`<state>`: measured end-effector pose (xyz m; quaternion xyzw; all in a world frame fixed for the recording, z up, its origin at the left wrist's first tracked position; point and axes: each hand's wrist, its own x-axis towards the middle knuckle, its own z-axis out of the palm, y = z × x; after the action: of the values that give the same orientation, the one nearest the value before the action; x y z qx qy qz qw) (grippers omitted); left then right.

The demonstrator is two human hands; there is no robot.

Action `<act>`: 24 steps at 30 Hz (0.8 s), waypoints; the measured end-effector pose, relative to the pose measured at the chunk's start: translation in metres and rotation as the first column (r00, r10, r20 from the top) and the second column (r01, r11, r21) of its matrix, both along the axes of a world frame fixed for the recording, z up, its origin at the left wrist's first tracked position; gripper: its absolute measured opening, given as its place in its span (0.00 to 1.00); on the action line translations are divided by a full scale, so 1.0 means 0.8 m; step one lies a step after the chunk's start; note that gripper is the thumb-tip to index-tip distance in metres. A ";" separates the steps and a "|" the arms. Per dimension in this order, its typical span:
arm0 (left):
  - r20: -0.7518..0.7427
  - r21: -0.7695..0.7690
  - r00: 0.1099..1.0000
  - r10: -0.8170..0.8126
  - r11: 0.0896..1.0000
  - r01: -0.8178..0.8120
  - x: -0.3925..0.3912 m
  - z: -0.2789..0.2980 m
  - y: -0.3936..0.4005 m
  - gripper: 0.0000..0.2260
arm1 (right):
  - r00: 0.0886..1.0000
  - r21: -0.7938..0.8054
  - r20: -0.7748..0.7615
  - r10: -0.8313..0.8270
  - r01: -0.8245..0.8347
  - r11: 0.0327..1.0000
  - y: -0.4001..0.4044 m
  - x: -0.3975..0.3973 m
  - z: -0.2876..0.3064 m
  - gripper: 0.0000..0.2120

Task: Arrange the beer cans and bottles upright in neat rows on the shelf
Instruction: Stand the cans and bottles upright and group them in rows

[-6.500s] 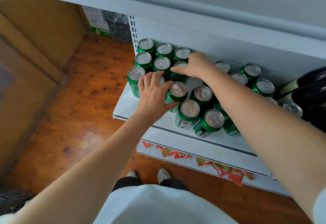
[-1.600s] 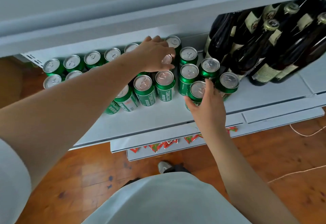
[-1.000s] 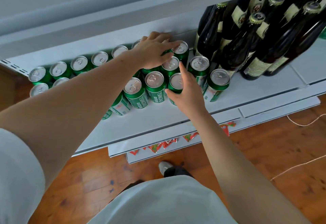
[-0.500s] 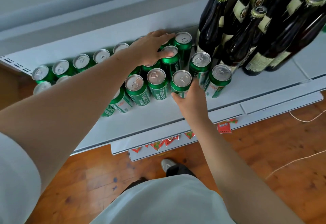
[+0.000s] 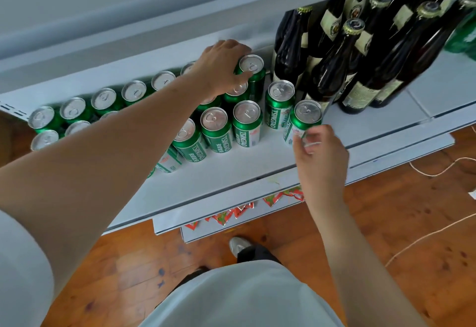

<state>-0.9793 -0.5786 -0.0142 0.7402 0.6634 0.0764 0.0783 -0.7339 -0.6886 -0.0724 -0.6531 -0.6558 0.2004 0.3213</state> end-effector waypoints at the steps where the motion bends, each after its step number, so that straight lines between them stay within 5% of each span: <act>1: -0.020 -0.017 1.000 0.001 1.000 -0.002 0.003 -0.001 0.005 0.28 | 0.998 -0.023 -0.015 -0.059 0.058 0.998 0.001 0.015 -0.007 0.20; 3: -0.094 -0.088 0.996 0.002 0.996 -0.010 0.013 -0.004 0.015 0.32 | 0.999 -0.201 -0.024 -0.028 0.022 0.979 0.016 0.031 -0.029 0.32; 5: -0.134 -0.119 0.991 0.022 0.992 -0.038 0.021 -0.009 0.023 0.32 | 0.997 -0.285 -0.020 0.078 -0.080 0.955 0.036 0.028 -0.050 0.34; 13: -0.113 -0.075 0.984 0.137 0.986 -0.146 0.028 -0.003 0.048 0.25 | 0.973 -0.194 -0.078 0.216 -0.227 0.954 0.069 -0.025 -0.071 0.24; 24: 0.070 0.119 0.975 0.210 0.969 -0.217 0.020 -0.014 0.024 0.15 | 0.963 -0.171 -0.095 0.251 -0.264 0.949 0.096 -0.041 -0.085 0.29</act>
<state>-0.9630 -0.5591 -0.0251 0.6655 0.7306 0.1471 0.0415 -0.7669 -0.6122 -0.1400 -0.5810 -0.7021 0.3234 0.2547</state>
